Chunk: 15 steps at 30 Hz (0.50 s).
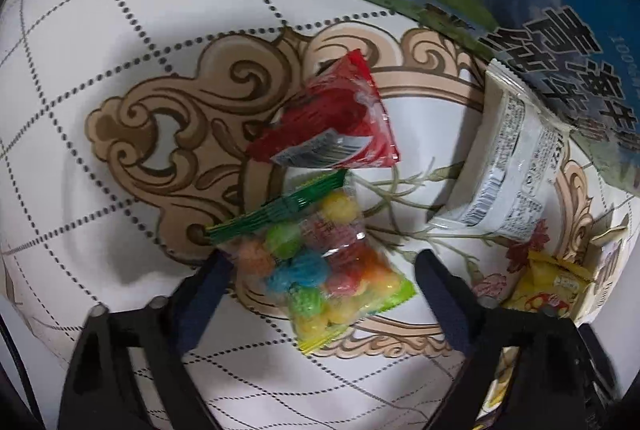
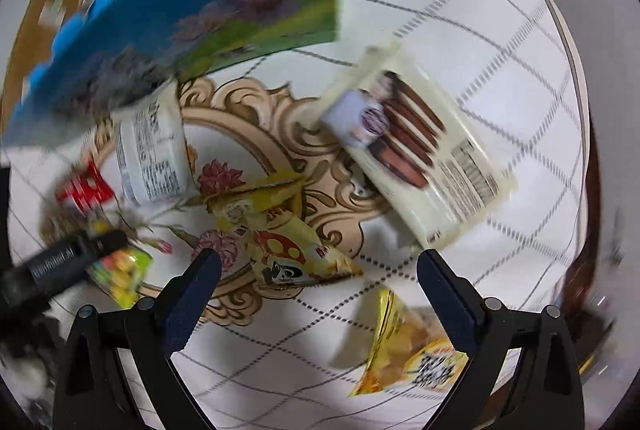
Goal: Organize snacks
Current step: 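Grasp the clear candy bag with the left tool while the right tool grasps the yellow Guoba bag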
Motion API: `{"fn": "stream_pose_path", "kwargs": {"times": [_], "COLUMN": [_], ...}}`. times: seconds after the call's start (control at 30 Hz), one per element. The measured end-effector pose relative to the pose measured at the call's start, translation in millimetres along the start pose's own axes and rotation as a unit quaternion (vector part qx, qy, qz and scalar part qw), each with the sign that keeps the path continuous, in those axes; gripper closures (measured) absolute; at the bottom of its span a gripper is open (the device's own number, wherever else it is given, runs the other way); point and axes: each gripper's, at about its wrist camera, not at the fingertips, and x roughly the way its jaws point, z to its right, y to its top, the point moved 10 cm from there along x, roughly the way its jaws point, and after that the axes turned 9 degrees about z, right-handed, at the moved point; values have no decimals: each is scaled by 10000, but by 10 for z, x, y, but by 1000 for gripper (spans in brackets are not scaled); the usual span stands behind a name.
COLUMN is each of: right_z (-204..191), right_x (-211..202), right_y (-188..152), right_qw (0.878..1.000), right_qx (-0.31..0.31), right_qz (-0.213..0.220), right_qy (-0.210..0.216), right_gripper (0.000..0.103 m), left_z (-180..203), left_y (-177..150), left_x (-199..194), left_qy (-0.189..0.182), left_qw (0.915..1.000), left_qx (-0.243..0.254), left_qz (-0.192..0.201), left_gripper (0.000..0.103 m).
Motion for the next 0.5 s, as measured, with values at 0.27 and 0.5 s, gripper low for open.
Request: {"fn": "stream_pose_path", "kwargs": {"times": [0.27, 0.5], "right_z": [-305, -494], "right_x": [135, 401], "right_y": [-41, 21], "right_qw": [9987, 9975], "right_qx": [-501, -621], "right_qz": [-83, -185], "right_qy": [-105, -283], "right_gripper": [3, 3], "left_z": [-219, -385], "left_y": [-464, -566], "left_x": [-96, -81], "left_qy": [378, 326], "left_qw": [9916, 9948], "left_qx": [1237, 969], "left_qz": [54, -31], "left_gripper": [39, 37]}}
